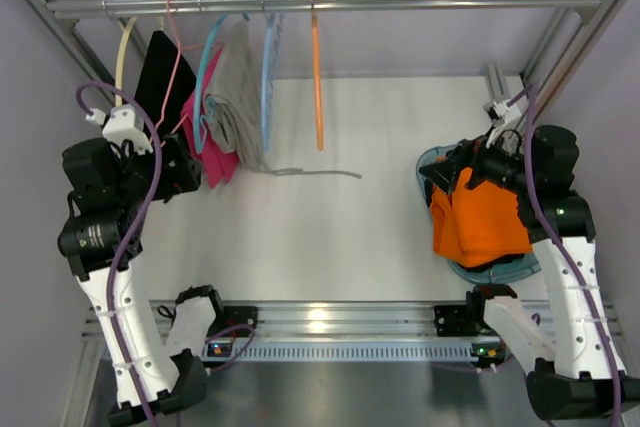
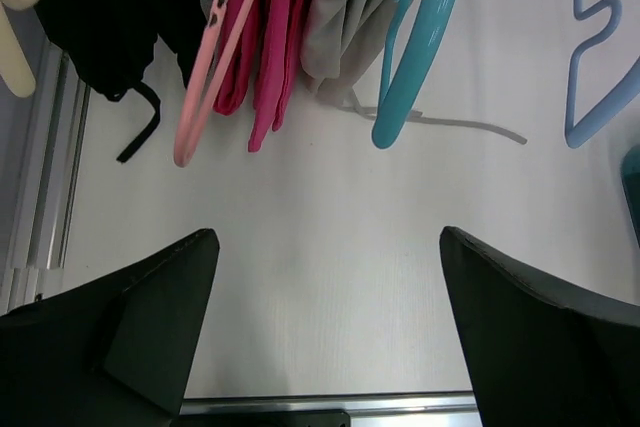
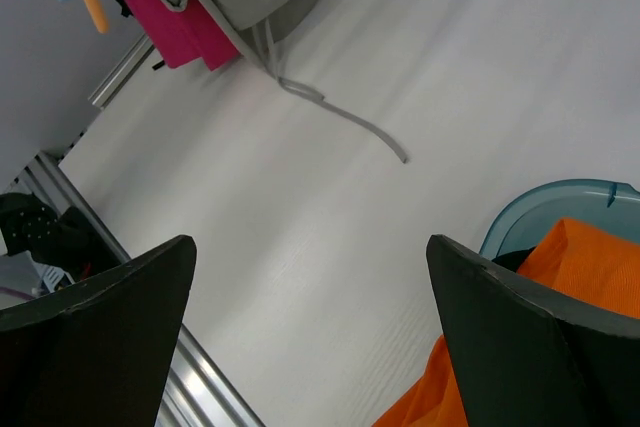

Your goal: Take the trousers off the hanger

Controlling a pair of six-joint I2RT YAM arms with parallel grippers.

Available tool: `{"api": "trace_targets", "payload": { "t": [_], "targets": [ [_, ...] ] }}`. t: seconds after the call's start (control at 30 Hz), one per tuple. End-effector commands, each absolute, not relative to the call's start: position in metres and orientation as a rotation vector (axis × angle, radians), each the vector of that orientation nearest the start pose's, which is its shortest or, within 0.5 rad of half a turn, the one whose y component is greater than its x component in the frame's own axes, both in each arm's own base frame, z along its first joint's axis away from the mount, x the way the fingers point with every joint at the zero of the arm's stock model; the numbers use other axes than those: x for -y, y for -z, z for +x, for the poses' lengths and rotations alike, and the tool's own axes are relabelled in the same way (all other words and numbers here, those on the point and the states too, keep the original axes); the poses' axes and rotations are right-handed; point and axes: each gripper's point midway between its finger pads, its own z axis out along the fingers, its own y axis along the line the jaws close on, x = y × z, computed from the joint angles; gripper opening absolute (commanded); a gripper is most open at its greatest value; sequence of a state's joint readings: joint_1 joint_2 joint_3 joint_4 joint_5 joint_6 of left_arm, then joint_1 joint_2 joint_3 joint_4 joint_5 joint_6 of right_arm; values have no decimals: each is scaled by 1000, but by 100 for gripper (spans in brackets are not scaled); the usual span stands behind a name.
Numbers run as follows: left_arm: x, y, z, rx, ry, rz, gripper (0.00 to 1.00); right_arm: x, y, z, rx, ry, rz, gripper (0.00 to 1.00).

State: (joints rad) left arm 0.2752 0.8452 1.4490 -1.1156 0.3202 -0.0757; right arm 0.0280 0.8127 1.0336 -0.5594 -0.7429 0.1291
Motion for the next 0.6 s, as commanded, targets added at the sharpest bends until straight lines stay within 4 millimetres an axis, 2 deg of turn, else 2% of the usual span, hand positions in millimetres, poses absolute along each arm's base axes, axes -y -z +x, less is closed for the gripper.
{"api": "trace_targets", "payload": {
  "t": [0.0, 0.2, 0.3, 0.47, 0.57],
  "targets": [
    [-4, -384, 214, -1941, 161, -144, 98, -127, -311, 236, -1852, -806, -420, 99],
    [2, -431, 229, -1834, 190, -64, 98, -131, -320, 237, -1837, -841, -442, 99],
    [18, -454, 243, -1799, 299, 6, 95, -132, -321, 240, -1840, -846, -443, 99],
    [41, -488, 278, -1715, 517, 95, 89, -132, -325, 244, -1841, -855, -434, 99],
    [52, -501, 286, -1670, 634, 108, 84, -133, -328, 245, -1837, -854, -440, 99]
  ]
}}
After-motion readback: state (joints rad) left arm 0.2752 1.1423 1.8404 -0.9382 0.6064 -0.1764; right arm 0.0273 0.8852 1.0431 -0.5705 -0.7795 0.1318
